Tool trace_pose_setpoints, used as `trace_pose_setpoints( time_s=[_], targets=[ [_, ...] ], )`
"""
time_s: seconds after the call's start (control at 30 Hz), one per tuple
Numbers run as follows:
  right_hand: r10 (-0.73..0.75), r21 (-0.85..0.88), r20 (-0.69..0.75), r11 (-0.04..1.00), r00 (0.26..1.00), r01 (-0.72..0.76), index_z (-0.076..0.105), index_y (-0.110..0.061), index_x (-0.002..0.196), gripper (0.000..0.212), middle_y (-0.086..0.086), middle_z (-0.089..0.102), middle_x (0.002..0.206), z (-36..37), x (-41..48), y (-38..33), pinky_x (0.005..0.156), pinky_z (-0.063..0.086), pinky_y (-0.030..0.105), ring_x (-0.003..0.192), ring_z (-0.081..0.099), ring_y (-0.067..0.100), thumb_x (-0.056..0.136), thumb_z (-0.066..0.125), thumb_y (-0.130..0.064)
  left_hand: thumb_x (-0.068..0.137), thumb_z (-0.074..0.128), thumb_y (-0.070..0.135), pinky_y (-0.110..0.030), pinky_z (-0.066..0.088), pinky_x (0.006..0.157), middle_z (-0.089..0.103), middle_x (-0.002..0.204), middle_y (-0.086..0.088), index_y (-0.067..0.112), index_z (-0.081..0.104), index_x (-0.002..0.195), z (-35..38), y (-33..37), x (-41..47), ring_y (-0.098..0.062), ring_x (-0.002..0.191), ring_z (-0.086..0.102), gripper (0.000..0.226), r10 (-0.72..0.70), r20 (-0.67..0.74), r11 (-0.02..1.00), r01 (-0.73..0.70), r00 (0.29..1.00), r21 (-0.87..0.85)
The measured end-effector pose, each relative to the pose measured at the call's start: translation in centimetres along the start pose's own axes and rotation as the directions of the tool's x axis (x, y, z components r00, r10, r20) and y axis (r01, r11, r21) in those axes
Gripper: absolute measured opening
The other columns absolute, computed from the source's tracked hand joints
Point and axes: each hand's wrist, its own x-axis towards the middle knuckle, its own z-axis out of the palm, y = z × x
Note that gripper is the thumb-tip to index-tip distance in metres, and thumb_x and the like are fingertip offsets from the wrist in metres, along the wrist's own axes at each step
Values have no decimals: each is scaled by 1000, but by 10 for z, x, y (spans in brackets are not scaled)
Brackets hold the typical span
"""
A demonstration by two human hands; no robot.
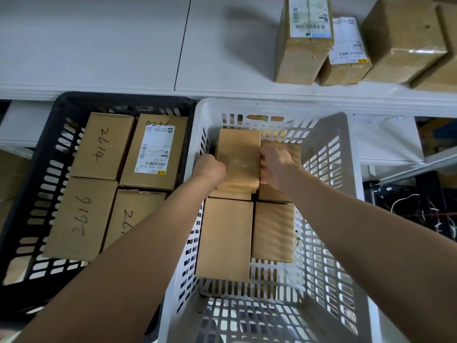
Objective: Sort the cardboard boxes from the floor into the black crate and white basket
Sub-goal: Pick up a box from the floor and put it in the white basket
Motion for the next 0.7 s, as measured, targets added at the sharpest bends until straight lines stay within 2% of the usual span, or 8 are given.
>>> trace_pose_setpoints(
  time_s=[0.1, 0.17, 0.23, 0.3, 0.4, 0.5, 0.6, 0.7],
  targets=[
    [-23, -34, 57, 999, 998, 25, 57, -3, 109, 22, 11, 58, 100, -2, -2, -2, 91, 48, 43, 92, 56, 26, 96, 41, -9, 91, 34, -4, -29, 44, 68, 52, 129, -20, -4, 44, 134, -1, -2, -1, -28, 96, 54, 44, 26, -19, 999, -27, 999, -40],
    [-46, -74, 58, 996, 997, 50, 50, 3, 128, 35, 19, 57, 114, -3, -5, -2, 96, 46, 45, 103, 58, 31, 98, 39, -10, 91, 34, -3, -35, 46, 82, 50, 133, -19, -1, 43, 136, -4, 0, -4, -33, 111, 54, 45, 62, -42, 997, -64, 997, -47],
    [-82, -101, 21, 991, 996, 84, 54, 0, 122, 31, 20, 58, 124, -8, -9, -3, 98, 45, 43, 113, 57, 33, 98, 40, -12, 91, 35, -3, -42, 47, 87, 49, 134, -25, -6, 45, 132, -9, 3, -10, -39, 116, 52, 43, 103, -68, 993, -106, 992, -45],
    [-81, -102, -20, 992, 996, 79, 58, -9, 102, 17, 8, 59, 98, -14, -15, -6, 87, 47, 33, 89, 55, 19, 96, 45, -17, 91, 35, -2, -44, 45, 91, 48, 134, -27, -9, 45, 129, -14, 7, -17, -40, 118, 50, 40, 165, -111, 983, -173, 980, -61],
    [-150, -111, -15, 983, 989, 148, 50, -17, 75, 21, -1, 45, 72, -17, -24, -13, 63, 43, 23, 61, 43, 10, 96, 45, -19, 95, 39, 4, -18, 41, 82, 54, 135, -12, 5, 51, 133, -23, 15, -29, -24, 116, 54, 40, 248, -155, 952, -271, 956, -145],
    [-226, -93, -74, 971, 971, 219, 51, -15, 78, 20, 3, 50, 82, -21, -46, -21, 83, 49, 35, 70, 49, 14, 95, 47, -25, 96, 43, 8, -9, 37, 78, 56, 132, -4, 10, 55, 130, -31, 24, -44, -13, 108, 55, 36, 318, -170, 912, -350, 933, -213],
    [-316, -67, -120, 948, 941, 310, 62, 1, 109, 40, 9, 62, 101, -28, -72, -26, 102, 42, 47, 95, 57, 20, 94, 49, -34, 97, 44, 12, -20, 41, 89, 58, 129, -1, 13, 59, 126, -39, 35, -64, -12, 108, 53, 32, 400, -168, 868, -431, 901, -247],
    [-383, -17, -157, 923, 910, 385, 64, -5, 100, 37, 12, 64, 112, -36, -109, -27, 105, 39, 50, 107, 58, 27, 93, 49, -37, 98, 45, 14, -37, 46, 100, 60, 123, -2, 14, 63, 118, -45, 47, -90, -17, 111, 56, 27, 478, -142, 806, -497, 867, -321]
  ],
)
